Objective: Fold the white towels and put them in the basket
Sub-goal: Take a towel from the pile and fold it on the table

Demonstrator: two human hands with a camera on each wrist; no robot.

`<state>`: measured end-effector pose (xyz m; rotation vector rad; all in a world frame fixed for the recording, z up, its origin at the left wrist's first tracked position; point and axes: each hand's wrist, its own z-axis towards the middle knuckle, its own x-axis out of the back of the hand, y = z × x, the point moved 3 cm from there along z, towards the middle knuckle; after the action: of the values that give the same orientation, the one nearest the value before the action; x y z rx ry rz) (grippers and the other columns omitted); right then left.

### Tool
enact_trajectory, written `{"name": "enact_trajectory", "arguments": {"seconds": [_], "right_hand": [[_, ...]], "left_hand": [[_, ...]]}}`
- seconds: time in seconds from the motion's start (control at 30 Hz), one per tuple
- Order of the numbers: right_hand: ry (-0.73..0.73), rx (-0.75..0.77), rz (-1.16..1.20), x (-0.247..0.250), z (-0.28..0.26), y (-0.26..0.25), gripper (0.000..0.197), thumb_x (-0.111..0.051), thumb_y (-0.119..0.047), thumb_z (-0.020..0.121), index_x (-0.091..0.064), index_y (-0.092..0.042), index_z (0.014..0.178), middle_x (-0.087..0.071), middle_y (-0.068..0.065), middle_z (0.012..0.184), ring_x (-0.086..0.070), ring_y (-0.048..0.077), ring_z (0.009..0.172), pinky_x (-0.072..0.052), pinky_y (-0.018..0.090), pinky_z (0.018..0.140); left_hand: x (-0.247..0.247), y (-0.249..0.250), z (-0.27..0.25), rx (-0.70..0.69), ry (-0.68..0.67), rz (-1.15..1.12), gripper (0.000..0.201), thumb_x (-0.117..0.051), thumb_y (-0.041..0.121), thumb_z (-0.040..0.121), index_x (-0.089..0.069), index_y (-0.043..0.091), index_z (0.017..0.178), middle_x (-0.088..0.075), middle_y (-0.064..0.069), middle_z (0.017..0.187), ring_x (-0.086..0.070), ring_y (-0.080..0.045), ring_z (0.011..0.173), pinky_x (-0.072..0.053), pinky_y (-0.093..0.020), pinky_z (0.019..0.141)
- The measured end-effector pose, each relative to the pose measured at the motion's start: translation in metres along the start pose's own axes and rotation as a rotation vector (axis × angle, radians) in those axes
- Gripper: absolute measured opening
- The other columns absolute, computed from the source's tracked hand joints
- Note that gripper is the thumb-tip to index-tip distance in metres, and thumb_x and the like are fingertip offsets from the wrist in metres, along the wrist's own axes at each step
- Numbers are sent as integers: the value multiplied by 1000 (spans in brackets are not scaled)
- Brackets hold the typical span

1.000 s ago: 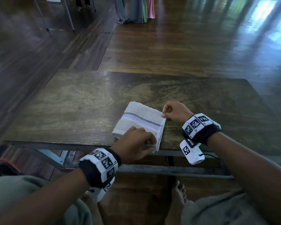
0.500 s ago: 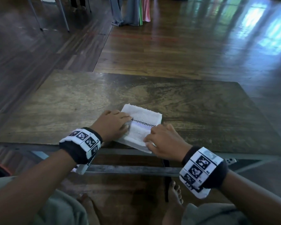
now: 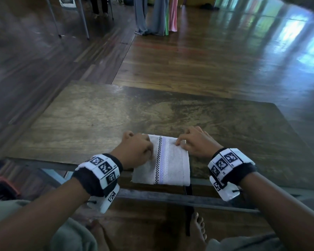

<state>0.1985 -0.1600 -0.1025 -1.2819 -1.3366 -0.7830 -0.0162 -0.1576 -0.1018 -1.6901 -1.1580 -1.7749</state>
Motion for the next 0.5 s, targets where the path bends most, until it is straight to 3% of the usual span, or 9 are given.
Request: {"name": "enact_trajectory", "arguments": {"seconds": [0.1, 0.2, 0.3, 0.43, 0.5], "right_hand": [[14, -55, 186, 0, 7, 1, 27, -58, -21, 88, -57, -24, 115, -56, -1, 119, -54, 18, 108, -44, 34, 93], [41, -97, 270, 1, 10, 3, 34, -61, -15, 88, -59, -11, 121, -61, 4, 122, -57, 16, 105, -40, 22, 85], [80, -99, 279, 1, 12, 5, 22, -59, -15, 88, -67, -10, 109, -67, 4, 109, -58, 11, 95, -39, 21, 78], [146, -97, 331, -3, 12, 9, 16, -58, -16, 88, -69, -12, 99, -68, 0, 100, -58, 9, 89, -40, 20, 75], [146, -93, 333, -5, 12, 9, 15, -57, -17, 90, -68, -14, 98, -68, 0, 99, -60, 11, 90, -42, 21, 75]], "left_hand": [[1, -18, 16, 72, 56, 11, 24, -44, 21, 90, -54, 26, 110, -53, 7, 114, -49, -14, 110, -19, -40, 101], [-2, -28, 28, 84, 19, -50, 26, -45, 22, 94, -56, 27, 117, -57, 9, 120, -52, -14, 112, -22, -38, 101], [-1, -34, 37, 76, 57, -149, 19, -56, 23, 91, -66, 21, 107, -66, 5, 109, -57, -12, 98, -37, -28, 89], [-1, -41, 40, 86, 52, -295, 10, -65, 19, 85, -71, 17, 94, -69, 1, 95, -61, -12, 87, -46, -24, 79], [-1, -41, 40, 75, 65, -289, 10, -66, 18, 84, -71, 16, 92, -69, 1, 92, -59, -10, 83, -44, -22, 76]]}}
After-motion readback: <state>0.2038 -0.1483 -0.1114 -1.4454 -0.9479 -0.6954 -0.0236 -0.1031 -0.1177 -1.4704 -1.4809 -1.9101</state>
